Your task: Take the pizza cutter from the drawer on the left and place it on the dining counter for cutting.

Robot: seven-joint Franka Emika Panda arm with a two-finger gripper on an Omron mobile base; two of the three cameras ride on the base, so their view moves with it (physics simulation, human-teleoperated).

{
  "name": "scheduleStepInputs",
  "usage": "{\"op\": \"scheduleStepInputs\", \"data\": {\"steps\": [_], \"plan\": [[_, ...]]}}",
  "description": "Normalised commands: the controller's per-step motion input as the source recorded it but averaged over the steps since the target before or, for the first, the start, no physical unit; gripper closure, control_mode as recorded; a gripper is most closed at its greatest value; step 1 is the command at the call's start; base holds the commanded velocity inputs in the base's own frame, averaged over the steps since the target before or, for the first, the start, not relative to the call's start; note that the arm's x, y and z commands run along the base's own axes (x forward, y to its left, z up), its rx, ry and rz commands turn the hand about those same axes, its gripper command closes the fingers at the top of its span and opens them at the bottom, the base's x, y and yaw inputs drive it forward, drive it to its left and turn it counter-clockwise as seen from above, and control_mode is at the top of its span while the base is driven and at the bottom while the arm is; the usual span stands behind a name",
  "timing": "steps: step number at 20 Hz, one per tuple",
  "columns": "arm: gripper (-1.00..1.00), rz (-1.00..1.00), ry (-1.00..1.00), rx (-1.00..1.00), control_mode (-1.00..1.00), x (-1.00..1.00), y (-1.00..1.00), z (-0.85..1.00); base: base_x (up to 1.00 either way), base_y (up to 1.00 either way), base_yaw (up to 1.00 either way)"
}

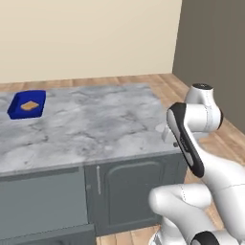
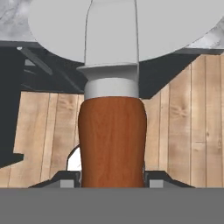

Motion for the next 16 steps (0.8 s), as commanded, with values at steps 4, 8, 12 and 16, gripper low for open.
{"op": "scheduleStepInputs", "data": {"steps": [4, 8, 12, 16], "plan": [[1.0, 0.0, 0.0, 0.0, 1.0, 0.0, 0.0, 0.0, -0.2, -1.0, -0.06], [1.0, 0.0, 0.0, 0.0, 1.0, 0.0, 0.0, 0.0, 0.06, -1.0, -0.1], [1.0, 0.0, 0.0, 0.0, 1.0, 0.0, 0.0, 0.0, 0.55, -1.0, -0.08], [1.0, 0.0, 0.0, 0.0, 1.0, 0.0, 0.0, 0.0, 1.0, -0.96, 0.0]]}}
